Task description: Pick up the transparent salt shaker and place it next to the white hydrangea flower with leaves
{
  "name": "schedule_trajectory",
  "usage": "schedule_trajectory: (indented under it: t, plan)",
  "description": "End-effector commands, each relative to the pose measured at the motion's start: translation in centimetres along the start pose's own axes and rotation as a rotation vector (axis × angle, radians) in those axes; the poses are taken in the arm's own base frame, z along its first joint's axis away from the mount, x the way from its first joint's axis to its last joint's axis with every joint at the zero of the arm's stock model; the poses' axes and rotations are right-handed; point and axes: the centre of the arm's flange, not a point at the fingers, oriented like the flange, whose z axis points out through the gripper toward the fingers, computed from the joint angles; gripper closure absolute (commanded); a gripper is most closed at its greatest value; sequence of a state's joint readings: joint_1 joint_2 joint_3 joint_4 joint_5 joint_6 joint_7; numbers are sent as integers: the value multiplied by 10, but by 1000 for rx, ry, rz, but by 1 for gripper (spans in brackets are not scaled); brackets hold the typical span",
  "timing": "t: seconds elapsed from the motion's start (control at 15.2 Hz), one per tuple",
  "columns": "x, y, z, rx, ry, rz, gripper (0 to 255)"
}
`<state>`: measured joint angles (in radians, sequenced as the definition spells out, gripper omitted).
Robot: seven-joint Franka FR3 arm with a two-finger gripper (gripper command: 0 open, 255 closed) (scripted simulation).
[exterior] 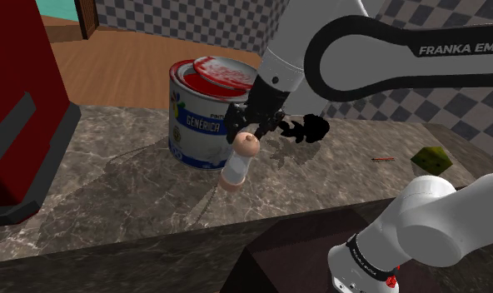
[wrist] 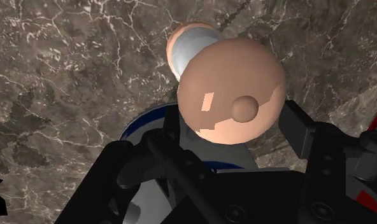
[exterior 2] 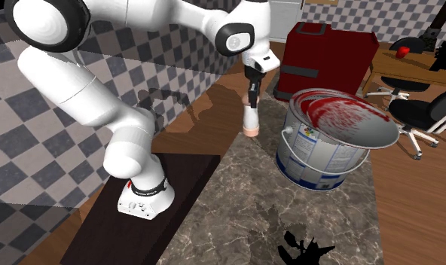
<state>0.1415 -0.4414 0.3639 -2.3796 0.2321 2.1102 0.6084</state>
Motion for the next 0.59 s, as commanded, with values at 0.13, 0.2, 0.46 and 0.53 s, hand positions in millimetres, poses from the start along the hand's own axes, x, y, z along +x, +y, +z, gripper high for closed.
schedule_trajectory:
  t: [0.13,0.2,0.46,0.53]
  plan:
    - [2,-3,-21,0,0,0,255]
    - [3,-3,-26,0,0,0,255]
    - [4,-6,-47,0,0,0,255]
    - [5,-7,-53,0,0,0,255]
